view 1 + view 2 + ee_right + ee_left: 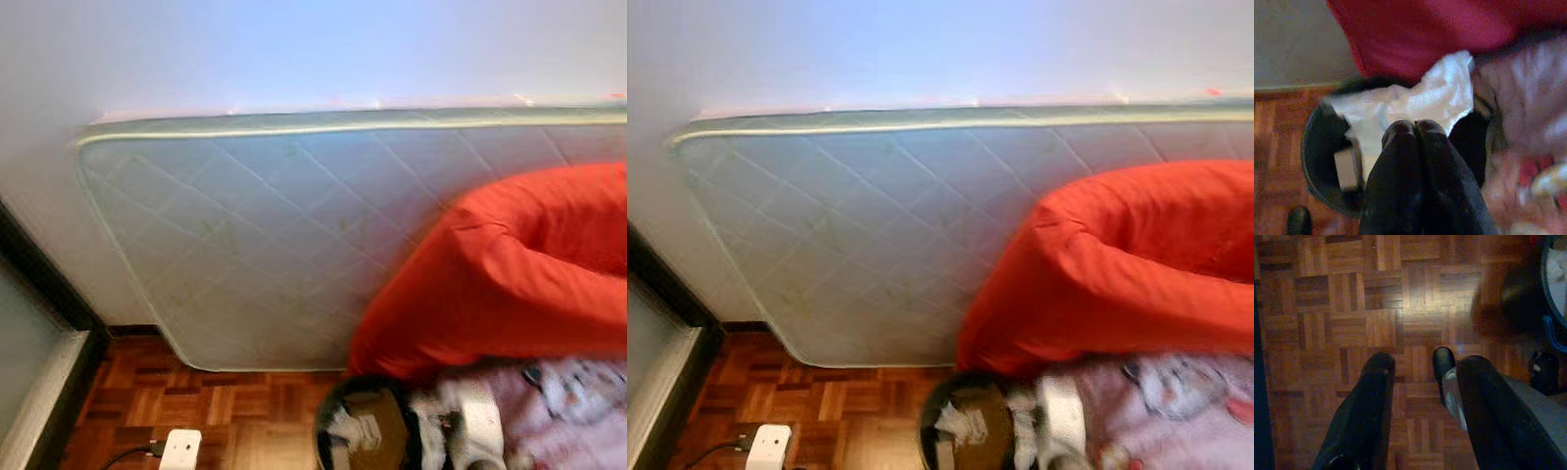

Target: Clean up the room

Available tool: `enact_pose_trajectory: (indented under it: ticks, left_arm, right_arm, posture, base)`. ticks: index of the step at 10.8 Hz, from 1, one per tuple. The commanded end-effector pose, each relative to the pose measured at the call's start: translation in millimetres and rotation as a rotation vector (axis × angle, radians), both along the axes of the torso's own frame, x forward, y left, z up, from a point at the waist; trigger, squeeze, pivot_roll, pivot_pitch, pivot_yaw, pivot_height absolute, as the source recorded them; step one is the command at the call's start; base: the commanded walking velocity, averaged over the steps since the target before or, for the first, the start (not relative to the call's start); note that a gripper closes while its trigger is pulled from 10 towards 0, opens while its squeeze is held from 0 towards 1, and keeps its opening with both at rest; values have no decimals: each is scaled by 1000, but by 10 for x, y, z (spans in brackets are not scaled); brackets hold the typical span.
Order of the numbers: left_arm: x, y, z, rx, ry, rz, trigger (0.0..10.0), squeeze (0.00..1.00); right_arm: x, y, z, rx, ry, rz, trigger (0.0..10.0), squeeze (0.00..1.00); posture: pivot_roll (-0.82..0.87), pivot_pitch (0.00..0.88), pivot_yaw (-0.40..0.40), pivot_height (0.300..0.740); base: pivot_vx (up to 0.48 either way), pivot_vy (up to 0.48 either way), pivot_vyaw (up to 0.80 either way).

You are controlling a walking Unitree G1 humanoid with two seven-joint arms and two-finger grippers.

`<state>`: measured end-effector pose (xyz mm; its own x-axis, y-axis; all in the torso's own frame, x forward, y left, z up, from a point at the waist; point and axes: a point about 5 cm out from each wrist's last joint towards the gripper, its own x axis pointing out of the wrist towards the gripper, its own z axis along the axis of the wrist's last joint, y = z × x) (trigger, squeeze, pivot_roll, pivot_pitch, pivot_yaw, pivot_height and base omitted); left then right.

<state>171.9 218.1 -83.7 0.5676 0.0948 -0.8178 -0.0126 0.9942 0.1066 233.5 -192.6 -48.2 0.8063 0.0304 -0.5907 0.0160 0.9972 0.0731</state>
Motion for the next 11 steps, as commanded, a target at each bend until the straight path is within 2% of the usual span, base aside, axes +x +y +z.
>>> enact_pose_trajectory:
  ticks: [1, 4, 5, 8, 9, 11]
  left_arm:
    - [-5, -18, -4, 1, -5, -8, 10000, 0]
    - [78, -18, 37, 2, -39, -6, 10000, 0]
    - [78, -9, 40, 3, -41, -6, 10000, 0]
    - [29, 28, 27, 5, -38, 1, 10000, 0]
    - [7, 32, 18, 7, -33, -3, 10000, 0]
    - [-16, 30, 9, 5, -31, -3, 10000, 0]
  right_arm:
    - [524, 163, 397, 1, -156, 74, 10000, 0]
    - [725, 281, 575, 23, -210, 91, 10000, 0]
    - [735, 305, 573, 16, -195, 98, 10000, 0]
    - [611, 328, 418, -7, -99, 90, 10000, 0]
    - [508, 304, 312, -42, -36, 94, 10000, 0]
    - [402, 307, 224, -23, -14, 84, 10000, 0]
  posture:
    - [39, 56, -5, 740]
    - [79, 74, -13, 740]
    - [82, 82, -14, 740]
    - [101, 100, -18, 740]
    - [95, 105, -16, 740]
    - [98, 111, -19, 740]
  base:
    - [0, 0, 0]
    - [0, 0, 0]
    - [0, 0, 0]
    - [0, 0, 0]
    - [0, 0, 0]
    - [0, 0, 0]
